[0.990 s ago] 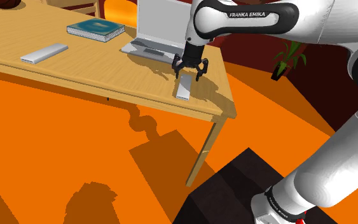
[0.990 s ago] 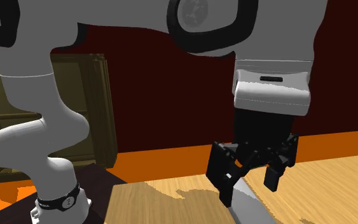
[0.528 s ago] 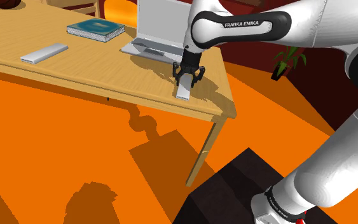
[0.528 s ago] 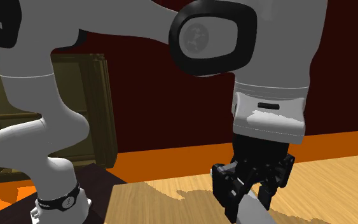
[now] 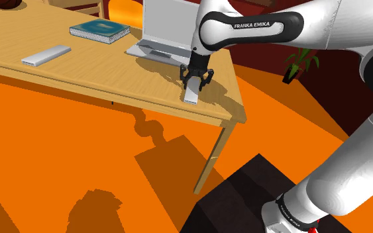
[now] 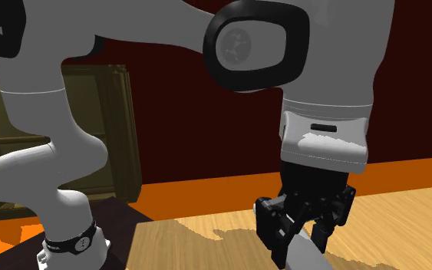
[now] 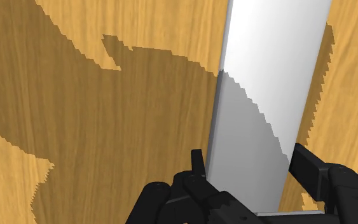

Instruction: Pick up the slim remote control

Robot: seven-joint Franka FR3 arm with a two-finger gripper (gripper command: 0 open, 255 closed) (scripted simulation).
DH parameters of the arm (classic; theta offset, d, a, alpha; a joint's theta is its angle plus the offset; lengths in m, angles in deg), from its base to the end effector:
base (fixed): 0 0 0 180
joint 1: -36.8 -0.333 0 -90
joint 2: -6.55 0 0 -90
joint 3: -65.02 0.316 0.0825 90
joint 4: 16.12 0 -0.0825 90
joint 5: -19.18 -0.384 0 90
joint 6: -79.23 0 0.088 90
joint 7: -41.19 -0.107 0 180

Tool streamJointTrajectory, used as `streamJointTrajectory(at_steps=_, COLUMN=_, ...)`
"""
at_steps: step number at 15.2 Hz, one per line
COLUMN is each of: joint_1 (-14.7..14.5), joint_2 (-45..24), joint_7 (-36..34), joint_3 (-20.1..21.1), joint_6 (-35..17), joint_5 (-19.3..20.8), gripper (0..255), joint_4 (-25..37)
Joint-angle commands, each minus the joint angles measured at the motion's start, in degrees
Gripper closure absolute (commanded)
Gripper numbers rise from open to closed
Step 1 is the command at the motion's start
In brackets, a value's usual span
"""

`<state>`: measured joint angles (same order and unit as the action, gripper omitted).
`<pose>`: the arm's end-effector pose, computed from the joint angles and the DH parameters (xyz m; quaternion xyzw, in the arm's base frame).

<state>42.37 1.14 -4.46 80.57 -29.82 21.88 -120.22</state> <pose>0.5805 0.0941 0.4836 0.9541 -0.2994 0.0025 0.0095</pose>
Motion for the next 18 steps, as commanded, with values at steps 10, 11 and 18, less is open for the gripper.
streamJointTrajectory(at_steps=10, joint_1=0.0, joint_2=0.5, joint_7=0.3, joint_3=0.1, joint_6=6.8, joint_5=-0.2, gripper=255, joint_4=6.2)
streamJointTrajectory(at_steps=11, joint_1=0.0, joint_2=0.5, joint_7=0.3, joint_3=0.1, joint_6=7.6, joint_5=-0.2, gripper=255, joint_4=6.9)
streamJointTrajectory(at_steps=18, joint_1=-0.1, joint_2=0.3, joint_7=0.3, joint_3=0.1, joint_6=11.6, joint_5=-0.2, gripper=255, joint_4=11.2)
